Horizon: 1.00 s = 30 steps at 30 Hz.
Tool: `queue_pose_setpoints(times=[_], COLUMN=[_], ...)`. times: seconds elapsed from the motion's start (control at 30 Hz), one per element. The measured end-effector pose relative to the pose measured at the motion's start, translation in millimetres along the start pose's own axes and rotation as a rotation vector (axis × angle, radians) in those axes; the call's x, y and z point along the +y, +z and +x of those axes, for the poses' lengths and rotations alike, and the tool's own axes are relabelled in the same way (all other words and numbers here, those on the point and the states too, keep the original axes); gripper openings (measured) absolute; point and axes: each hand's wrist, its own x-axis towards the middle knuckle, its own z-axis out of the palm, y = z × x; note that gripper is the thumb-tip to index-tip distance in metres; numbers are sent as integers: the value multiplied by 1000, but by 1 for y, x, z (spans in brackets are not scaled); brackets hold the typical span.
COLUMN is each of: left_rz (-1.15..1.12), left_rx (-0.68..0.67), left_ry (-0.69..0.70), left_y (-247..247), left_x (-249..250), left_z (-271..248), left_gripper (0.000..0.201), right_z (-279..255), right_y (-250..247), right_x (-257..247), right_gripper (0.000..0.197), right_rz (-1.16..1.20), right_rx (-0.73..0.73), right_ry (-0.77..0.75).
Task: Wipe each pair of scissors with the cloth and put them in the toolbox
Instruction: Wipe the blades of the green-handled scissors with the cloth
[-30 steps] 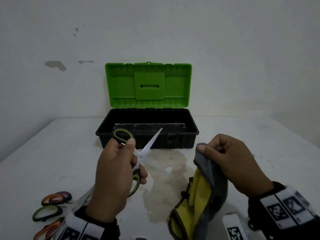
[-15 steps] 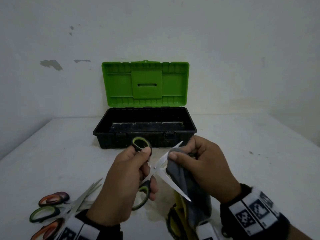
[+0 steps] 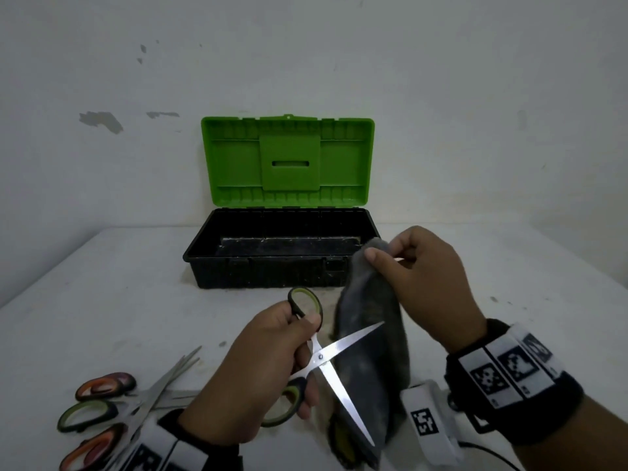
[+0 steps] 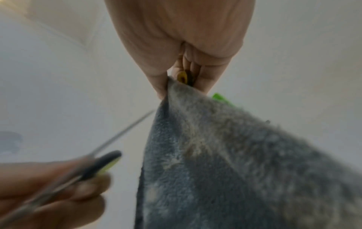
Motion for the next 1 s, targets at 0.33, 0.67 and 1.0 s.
queue_pose_setpoints(times=[0.33,0.67,1.0], left_rz=[15,154,346], left_rx=[107,39,12], left_ry=[71,215,393], left_y=[-9,-2,-5], left_x=[-3,-3,-5], left_z=[9,9,10], left_gripper=[28,25,19], right_z=[-44,-42,-28], right_y=[-21,-8,-2], right_x=[-21,-12,-17], right_gripper=[27,30,14], right_rz=[319,-216,-87], right_rx=[-575,-603,-792], right_ry=[-295,-565,-513])
